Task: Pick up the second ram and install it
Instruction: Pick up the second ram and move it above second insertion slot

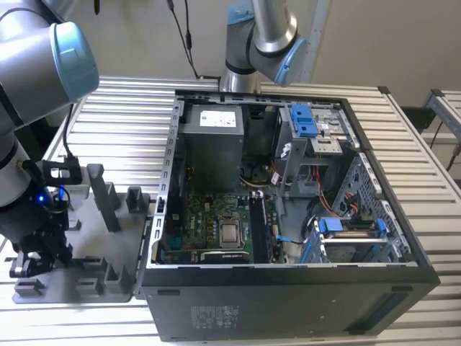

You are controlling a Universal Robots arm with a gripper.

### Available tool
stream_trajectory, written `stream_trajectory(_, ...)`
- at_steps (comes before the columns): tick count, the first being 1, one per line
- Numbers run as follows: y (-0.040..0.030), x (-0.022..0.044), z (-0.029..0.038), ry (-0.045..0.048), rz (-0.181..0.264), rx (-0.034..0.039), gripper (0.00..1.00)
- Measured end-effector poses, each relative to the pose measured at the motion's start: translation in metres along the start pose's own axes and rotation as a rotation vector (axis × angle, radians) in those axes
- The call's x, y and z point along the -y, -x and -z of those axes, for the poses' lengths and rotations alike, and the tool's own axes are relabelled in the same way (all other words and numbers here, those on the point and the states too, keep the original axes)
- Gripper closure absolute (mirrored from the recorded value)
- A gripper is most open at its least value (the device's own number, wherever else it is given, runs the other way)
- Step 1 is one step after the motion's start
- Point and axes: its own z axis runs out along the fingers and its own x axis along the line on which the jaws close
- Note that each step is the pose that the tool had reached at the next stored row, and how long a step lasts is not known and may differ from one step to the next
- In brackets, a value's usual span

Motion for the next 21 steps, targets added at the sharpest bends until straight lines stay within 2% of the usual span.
stream_trajectory(3,0.0000,0.0000,-0.0001,0.0000,0.000,0.0000,0.79)
stream_trajectory(4,0.0000,0.0000,-0.0001,0.0000,0.000,0.0000,0.86)
stream_trajectory(21,0.0000,0.0000,-0.0005,-0.0001,0.000,0.0001,0.86)
